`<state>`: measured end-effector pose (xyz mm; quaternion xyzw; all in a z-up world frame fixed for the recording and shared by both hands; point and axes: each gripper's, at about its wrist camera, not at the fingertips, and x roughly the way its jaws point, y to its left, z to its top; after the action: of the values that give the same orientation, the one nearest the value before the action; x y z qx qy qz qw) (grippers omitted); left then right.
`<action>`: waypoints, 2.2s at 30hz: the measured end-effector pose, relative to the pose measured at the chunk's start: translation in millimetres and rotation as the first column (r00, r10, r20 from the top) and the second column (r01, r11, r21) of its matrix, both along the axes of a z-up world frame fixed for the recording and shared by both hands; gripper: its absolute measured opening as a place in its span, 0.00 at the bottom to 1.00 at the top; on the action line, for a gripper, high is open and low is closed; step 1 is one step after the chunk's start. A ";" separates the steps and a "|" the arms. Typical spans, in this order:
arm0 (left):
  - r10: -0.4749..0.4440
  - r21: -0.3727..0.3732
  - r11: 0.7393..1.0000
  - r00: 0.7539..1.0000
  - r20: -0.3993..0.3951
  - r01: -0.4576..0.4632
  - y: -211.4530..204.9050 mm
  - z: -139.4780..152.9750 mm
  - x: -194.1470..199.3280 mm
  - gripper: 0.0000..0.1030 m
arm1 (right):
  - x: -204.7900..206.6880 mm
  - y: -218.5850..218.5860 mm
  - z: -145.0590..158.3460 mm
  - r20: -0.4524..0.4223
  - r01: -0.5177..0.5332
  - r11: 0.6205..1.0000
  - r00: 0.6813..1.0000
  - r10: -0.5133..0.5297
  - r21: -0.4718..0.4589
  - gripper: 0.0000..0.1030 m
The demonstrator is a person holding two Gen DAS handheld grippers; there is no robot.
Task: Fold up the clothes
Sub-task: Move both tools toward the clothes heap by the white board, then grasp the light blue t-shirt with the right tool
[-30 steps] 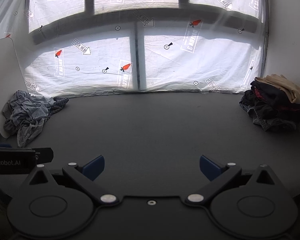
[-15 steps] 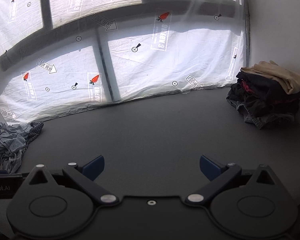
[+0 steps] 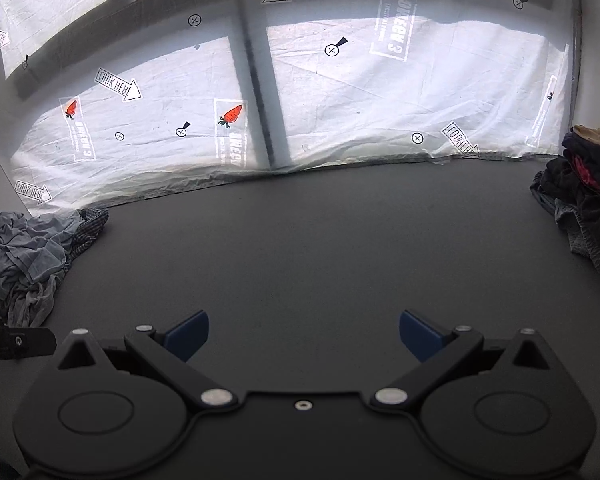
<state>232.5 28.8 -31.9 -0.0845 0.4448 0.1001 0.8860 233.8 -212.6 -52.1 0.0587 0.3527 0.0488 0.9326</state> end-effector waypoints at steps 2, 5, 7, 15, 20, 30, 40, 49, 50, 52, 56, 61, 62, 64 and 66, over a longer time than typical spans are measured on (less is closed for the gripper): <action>0.035 0.006 0.999 0.999 -0.016 -0.034 28.7 -3.8 16.8 1.00 | 18.0 21.0 -5.3 -0.011 -0.017 1.000 1.000 0.016 -0.011 1.00; 0.095 0.013 0.995 0.995 -0.015 -0.095 75.6 -10.8 39.7 1.00 | 48.7 57.8 -10.3 0.009 -0.049 0.997 0.999 0.050 -0.058 1.00; 0.154 0.021 0.988 0.988 -0.018 -0.154 115.2 -21.3 59.0 1.00 | 72.2 86.3 -14.4 0.022 -0.087 0.992 0.996 0.090 -0.096 1.00; 0.426 0.110 0.903 0.900 -0.095 -0.416 281.4 -73.8 132.2 1.00 | 178.5 219.2 -28.5 0.030 -0.273 0.939 0.958 0.285 -0.209 1.00; 0.554 0.157 0.830 0.825 -0.115 -0.536 366.6 -109.7 163.1 1.00 | 248.2 310.1 -47.5 0.033 -0.375 0.913 0.922 0.385 -0.162 0.98; 0.599 0.149 0.801 0.778 -0.189 -0.580 426.2 -157.7 174.5 1.00 | 327.3 469.4 -93.3 0.008 -0.564 0.826 0.826 0.564 0.009 0.49; 0.599 -0.008 0.790 0.774 -0.205 -0.613 453.0 -164.9 160.4 1.00 | 354.9 525.1 -126.5 -0.057 -0.573 0.785 0.798 0.599 0.234 0.40; 0.586 -0.010 0.798 0.780 -0.219 -0.602 455.4 -159.9 151.5 1.00 | 365.4 533.5 -135.0 -0.093 -0.538 0.770 0.796 0.598 0.343 0.43; 0.586 -0.011 0.798 0.780 -0.219 -0.603 455.2 -159.5 150.0 1.00 | 366.1 530.0 -135.0 -0.094 -0.531 0.764 0.796 0.598 0.366 0.44; 0.588 -0.011 0.797 0.779 -0.220 -0.605 454.8 -158.5 147.2 1.00 | 365.9 523.6 -134.3 -0.098 -0.520 0.755 0.794 0.599 0.399 0.45; 0.592 -0.012 0.793 0.774 -0.226 -0.610 454.9 -157.0 142.3 1.00 | 355.3 522.1 -128.4 -0.087 -0.558 0.757 0.783 0.616 0.340 0.46; 0.587 -0.013 0.796 0.776 -0.232 -0.606 453.8 -154.3 133.9 1.00 | 351.6 534.5 -132.3 -0.105 -0.583 0.753 0.766 0.635 0.305 0.46; 0.586 -0.013 0.796 0.776 -0.233 -0.605 453.4 -153.5 131.6 1.00 | 351.7 538.2 -133.0 -0.104 -0.590 0.754 0.763 0.637 0.289 0.46; 0.586 -0.012 0.797 0.777 -0.230 -0.604 452.0 -152.3 127.0 1.00 | 352.9 543.0 -134.7 -0.108 -0.592 0.757 0.763 0.637 0.277 0.49; 0.588 -0.010 0.796 0.778 -0.224 -0.605 450.4 -151.8 122.8 1.00 | 354.6 548.4 -138.2 -0.120 -0.596 0.754 0.757 0.642 0.275 0.55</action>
<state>355.2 479.2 -183.6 -0.2460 0.4893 0.3654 0.7527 588.4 335.8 -190.2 0.0456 0.4396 0.3886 0.8085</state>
